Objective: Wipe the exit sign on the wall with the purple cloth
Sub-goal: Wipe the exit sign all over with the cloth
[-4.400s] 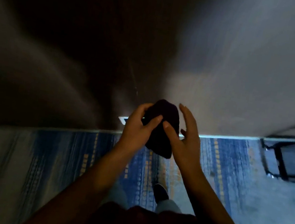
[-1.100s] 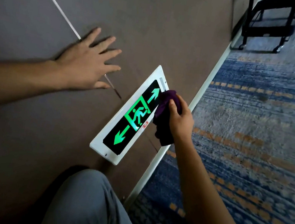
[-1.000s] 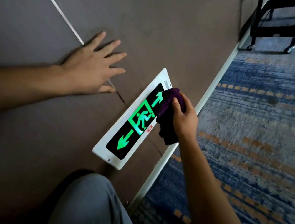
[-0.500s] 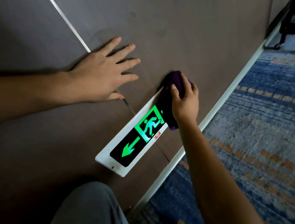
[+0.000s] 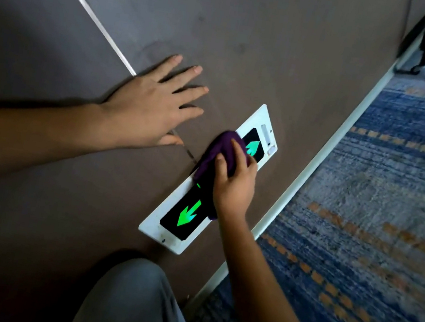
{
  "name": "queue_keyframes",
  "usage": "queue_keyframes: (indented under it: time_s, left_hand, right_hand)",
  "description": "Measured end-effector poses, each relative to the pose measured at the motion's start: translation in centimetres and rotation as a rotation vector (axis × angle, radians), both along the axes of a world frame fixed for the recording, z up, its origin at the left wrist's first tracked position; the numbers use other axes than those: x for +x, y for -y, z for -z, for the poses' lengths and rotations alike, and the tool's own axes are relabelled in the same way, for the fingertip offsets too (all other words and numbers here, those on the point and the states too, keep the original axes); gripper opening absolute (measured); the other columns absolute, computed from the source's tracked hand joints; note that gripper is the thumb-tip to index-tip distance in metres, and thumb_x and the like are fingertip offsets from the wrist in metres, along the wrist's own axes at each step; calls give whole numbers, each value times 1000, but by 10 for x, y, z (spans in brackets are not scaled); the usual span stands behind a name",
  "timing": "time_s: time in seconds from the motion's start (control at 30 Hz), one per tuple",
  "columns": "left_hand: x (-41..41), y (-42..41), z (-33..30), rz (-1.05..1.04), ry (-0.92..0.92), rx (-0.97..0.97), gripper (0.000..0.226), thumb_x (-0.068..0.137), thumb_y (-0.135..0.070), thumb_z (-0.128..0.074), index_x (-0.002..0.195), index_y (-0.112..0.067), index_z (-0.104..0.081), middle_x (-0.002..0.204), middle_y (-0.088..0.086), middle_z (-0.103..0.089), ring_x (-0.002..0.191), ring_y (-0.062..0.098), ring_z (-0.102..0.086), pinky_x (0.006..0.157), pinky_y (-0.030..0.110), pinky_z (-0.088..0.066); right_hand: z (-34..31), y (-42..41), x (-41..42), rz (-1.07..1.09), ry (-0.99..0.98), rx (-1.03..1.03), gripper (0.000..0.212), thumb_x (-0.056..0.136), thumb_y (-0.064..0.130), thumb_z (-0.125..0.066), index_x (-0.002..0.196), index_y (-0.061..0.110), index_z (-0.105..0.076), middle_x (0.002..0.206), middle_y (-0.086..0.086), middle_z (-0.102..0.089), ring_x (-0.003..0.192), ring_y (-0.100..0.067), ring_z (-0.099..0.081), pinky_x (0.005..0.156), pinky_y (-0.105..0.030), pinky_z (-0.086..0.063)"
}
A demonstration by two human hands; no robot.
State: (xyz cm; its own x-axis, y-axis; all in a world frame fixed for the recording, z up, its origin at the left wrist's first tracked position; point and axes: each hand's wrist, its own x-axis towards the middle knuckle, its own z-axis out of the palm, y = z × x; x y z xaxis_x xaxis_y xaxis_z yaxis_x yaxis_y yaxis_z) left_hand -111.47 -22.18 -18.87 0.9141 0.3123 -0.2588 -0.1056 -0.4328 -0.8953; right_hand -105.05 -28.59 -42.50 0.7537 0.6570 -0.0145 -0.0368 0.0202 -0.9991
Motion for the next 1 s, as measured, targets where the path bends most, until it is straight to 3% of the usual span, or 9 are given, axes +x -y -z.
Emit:
queue_keyframes:
  time_s: [0.17,0.4,0.67,0.77,0.87,1.0]
  left_hand:
    - [0,0,0,16,1,0,75,91,-68,-46,152,-24,-46,167,12,-32,157,39,-18,126,60,-11]
    - [1,1,0,3,-1,-11,74,91,-68,-48,151,-25,-48,166,12,-33,157,40,-19,126,60,-11]
    - [8,-2,4,-16,-50,-31,75,94,-68,-47,155,-25,-41,169,12,-26,158,41,-12,127,59,-8]
    - [13,-3,3,-32,-72,-50,76,95,-68,-44,156,-24,-38,170,12,-22,158,42,-9,127,58,-6]
    - [12,-3,2,-41,-73,-46,77,95,-69,-44,157,-22,-37,170,11,-22,158,41,-8,128,58,-6]
    - [12,-4,3,-40,-79,-52,78,94,-70,-45,156,-23,-39,170,11,-24,158,40,-9,127,58,-8]
  right_hand:
    - [8,17,-11,-54,59,-2,51,101,53,-55,150,42,-47,154,-2,-44,130,-24,-56,98,-33,-47]
    - [10,2,32,-65,241,-70,53,100,52,-54,151,49,-38,152,0,-44,119,-32,-62,84,-36,-50]
    - [9,-45,110,-7,175,-129,50,100,55,-49,149,49,-40,142,-6,-51,115,-35,-65,85,-36,-47]
    - [10,-57,129,-18,56,-151,53,102,52,-49,153,43,-40,143,-11,-51,120,-36,-62,94,-39,-47]
    - [7,-61,139,-28,0,-155,55,101,50,-51,154,40,-42,142,-14,-52,123,-37,-60,102,-38,-45]
    - [6,-49,121,-25,42,-153,54,100,52,-52,152,42,-44,141,-10,-52,122,-34,-62,99,-38,-47]
